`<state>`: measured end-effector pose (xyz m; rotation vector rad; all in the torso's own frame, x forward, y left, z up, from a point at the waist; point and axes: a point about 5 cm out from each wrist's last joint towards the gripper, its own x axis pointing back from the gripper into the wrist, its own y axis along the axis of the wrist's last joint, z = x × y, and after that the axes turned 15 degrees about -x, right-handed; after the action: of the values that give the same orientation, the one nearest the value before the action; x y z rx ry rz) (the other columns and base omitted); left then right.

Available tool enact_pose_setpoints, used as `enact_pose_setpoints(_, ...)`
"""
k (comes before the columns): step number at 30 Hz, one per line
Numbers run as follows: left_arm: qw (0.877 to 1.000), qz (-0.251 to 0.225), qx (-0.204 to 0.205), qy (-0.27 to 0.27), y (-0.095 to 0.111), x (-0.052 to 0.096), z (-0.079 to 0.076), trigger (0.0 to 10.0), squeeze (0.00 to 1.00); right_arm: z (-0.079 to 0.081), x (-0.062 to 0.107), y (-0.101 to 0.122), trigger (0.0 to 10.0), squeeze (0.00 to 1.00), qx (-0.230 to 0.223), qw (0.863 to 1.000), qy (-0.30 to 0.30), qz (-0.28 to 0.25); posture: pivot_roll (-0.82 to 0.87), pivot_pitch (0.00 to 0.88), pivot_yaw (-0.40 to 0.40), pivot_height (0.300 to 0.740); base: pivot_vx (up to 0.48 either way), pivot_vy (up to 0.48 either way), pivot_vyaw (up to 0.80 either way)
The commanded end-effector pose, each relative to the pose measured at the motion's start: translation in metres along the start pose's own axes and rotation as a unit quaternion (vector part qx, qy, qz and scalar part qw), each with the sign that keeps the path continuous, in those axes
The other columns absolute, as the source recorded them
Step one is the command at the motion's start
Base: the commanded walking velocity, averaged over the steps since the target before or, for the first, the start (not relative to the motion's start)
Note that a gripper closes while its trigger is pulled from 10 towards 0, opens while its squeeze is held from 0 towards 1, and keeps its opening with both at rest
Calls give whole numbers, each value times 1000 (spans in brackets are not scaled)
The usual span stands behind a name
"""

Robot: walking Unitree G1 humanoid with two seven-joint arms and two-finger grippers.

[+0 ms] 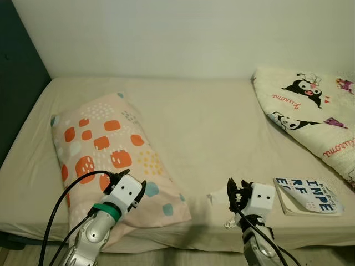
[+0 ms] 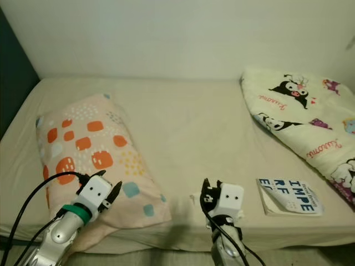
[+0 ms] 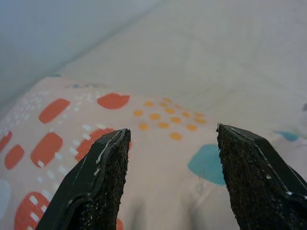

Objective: Clean up the room

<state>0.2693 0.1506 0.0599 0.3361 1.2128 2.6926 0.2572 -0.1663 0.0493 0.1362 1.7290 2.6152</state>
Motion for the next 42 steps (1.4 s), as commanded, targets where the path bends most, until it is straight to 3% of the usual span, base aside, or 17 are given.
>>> enact_pose_setpoints(1, 1000, 23, 17, 3, -9, 5, -3, 10000, 0, 0, 3, -7, 10000, 0, 5, 1000, 3, 15, -14, 58, 63, 740, 0, 0, 0)
enact_pose_setpoints(24, 996, 45, 64, 45, -12, 5, 3, 10000, 0, 3, 1, -6, 10000, 0, 6, 1000, 10, 16, -8, 54, 58, 740, 0, 0, 0)
enact_pose_setpoints(42, 995, 47, 68, 49, -12, 2, 6, 10000, 0, 1, 0, -5, 10000, 0, 10, 1000, 10, 17, -8, 42, 54, 740, 0, 314, 0)
